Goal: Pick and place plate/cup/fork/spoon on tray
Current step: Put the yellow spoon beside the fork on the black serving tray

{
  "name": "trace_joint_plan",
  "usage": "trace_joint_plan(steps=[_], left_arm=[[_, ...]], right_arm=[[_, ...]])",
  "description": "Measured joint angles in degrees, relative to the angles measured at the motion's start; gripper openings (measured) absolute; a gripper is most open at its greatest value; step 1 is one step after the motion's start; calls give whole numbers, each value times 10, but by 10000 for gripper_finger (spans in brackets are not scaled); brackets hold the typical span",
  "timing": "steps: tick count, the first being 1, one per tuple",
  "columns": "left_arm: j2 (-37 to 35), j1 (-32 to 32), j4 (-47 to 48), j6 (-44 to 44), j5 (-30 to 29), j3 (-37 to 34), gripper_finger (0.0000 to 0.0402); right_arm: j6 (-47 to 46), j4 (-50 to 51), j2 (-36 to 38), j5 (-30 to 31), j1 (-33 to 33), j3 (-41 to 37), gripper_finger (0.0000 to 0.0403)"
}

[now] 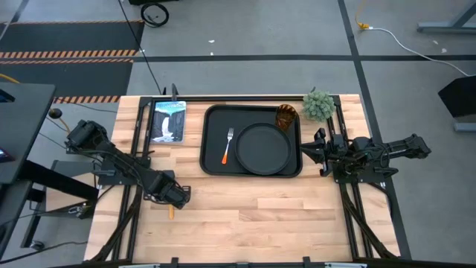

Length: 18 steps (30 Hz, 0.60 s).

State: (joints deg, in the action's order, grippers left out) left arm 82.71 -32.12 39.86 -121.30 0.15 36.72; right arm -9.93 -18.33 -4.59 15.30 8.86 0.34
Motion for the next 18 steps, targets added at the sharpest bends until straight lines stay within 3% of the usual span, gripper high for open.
trace_joint_plan(steps=[4, 13, 18], left_arm=[[0, 0, -1, 0, -6, 0, 130], [0, 1, -5, -11, -18, 1, 62], [2, 7, 16, -10, -46, 17, 58]], right_arm=[[0, 0, 0, 0, 0, 0, 78], [0, 0, 0, 0, 0, 0, 78], [0, 0, 0, 0, 0, 0, 78]])
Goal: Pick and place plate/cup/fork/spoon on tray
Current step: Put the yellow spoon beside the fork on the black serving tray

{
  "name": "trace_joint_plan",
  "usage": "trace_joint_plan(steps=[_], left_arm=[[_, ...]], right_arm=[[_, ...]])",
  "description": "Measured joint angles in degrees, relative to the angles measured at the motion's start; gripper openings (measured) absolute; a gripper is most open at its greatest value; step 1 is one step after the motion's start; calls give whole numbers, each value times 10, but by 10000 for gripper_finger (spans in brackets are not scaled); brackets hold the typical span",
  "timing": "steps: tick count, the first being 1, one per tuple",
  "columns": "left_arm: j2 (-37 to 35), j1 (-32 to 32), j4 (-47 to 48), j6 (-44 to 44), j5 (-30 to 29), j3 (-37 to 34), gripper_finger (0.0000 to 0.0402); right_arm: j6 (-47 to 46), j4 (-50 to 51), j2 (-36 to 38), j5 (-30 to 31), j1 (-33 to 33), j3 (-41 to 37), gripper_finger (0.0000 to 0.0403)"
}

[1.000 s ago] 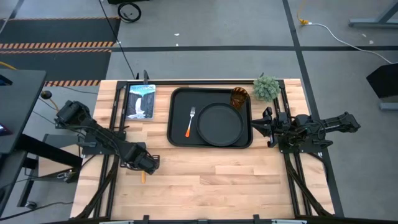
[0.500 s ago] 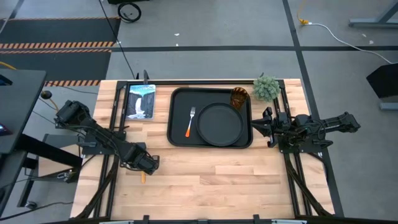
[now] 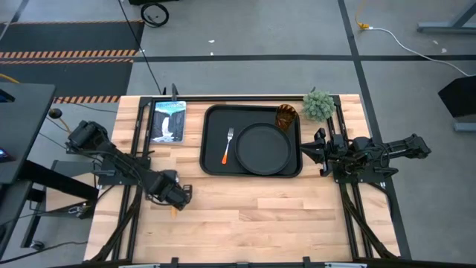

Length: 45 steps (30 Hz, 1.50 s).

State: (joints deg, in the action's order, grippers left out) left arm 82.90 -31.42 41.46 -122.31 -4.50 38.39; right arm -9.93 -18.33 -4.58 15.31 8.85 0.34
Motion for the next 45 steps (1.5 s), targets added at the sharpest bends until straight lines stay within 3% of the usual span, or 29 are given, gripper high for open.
trace_joint_plan(steps=[10, 15, 19, 25, 34, 45], left_arm=[[-13, 70, 46, 66, -109, 53, 61], [-13, 161, 55, 186, -167, 96, 64], [-13, 260, 16, 330, -191, 123, 65], [-2, 396, -148, 532, -145, 132, 65], [103, 498, -253, 630, -17, 134, 65], [201, 513, -169, 703, 18, 233, 66]], right_arm=[[0, 0, 0, 0, 0, 0, 78], [0, 0, 0, 0, 0, 0, 78], [0, 0, 0, 0, 0, 0, 78], [0, 0, 0, 0, 0, 0, 78], [0, 0, 0, 0, 0, 0, 78], [0, 0, 0, 0, 0, 0, 78]])
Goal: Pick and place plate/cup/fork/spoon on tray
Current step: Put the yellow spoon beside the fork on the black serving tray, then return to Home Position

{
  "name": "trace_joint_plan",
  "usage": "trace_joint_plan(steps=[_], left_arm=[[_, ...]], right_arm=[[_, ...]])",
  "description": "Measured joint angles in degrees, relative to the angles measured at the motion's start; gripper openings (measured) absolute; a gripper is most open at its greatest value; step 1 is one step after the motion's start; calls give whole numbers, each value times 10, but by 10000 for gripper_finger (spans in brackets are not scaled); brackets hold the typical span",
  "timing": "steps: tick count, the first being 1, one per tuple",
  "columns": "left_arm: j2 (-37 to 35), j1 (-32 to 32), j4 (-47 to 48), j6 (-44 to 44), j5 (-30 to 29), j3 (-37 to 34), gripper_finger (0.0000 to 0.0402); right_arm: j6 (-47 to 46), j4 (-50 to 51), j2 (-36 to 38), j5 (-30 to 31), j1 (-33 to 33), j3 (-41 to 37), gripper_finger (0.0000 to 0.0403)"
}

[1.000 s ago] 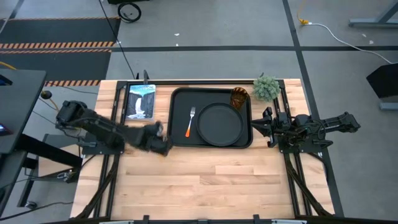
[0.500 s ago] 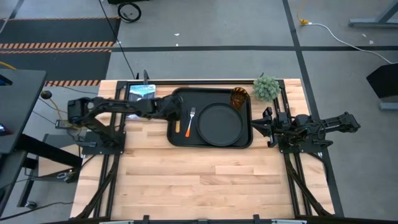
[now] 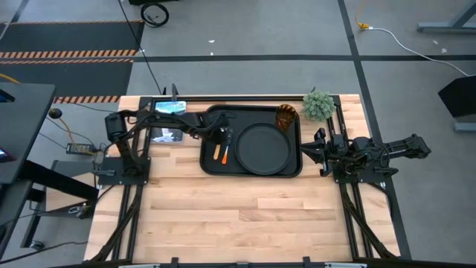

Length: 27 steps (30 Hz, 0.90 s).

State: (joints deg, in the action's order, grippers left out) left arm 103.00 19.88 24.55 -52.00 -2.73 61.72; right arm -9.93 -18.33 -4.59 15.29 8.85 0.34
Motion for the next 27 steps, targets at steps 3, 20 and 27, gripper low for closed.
trace_joint_plan(steps=[3, 20, 27], left_arm=[[6, 0, 4, 2, 6, 0, 66], [0, -21, 3, 179, -54, -7, 179], [-5, -78, -122, 288, -140, -7, 178]], right_arm=[[0, 0, 0, 0, 0, 0, 78], [0, 0, 0, 0, 0, 0, 78], [0, 0, 0, 0, 0, 0, 78]])
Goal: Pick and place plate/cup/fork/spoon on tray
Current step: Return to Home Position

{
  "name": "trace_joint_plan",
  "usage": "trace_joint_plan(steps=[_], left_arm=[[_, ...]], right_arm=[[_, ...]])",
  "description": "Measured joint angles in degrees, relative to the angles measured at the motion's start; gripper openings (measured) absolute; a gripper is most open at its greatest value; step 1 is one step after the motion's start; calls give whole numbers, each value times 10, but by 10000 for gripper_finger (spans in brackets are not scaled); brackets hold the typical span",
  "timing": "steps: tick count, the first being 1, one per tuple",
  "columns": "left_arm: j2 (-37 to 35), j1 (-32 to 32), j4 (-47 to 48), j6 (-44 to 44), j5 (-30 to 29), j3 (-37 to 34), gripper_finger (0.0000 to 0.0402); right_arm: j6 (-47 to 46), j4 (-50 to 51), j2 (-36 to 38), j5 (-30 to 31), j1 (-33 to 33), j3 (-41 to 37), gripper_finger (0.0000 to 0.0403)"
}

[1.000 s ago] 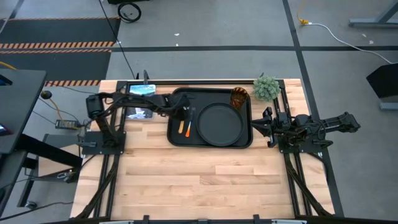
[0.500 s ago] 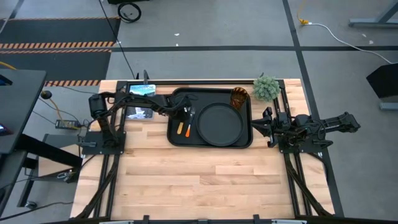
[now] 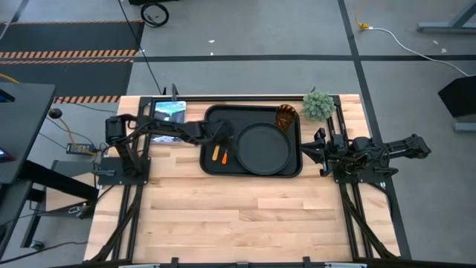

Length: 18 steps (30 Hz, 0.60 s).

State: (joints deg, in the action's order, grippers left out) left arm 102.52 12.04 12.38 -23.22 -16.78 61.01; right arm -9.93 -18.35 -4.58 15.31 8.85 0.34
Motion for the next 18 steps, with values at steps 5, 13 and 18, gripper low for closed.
trace_joint_plan(steps=[5, 13, 18], left_arm=[[0, -51, -164, 103, 2, 1, 172], [0, -91, -316, 209, -12, 4, 172], [0, -96, -423, 257, -4, 6, 172]], right_arm=[[0, 0, 0, 0, 0, 0, 78], [0, 0, 0, 0, 0, 0, 78], [0, 0, 0, 0, 0, 0, 78]])
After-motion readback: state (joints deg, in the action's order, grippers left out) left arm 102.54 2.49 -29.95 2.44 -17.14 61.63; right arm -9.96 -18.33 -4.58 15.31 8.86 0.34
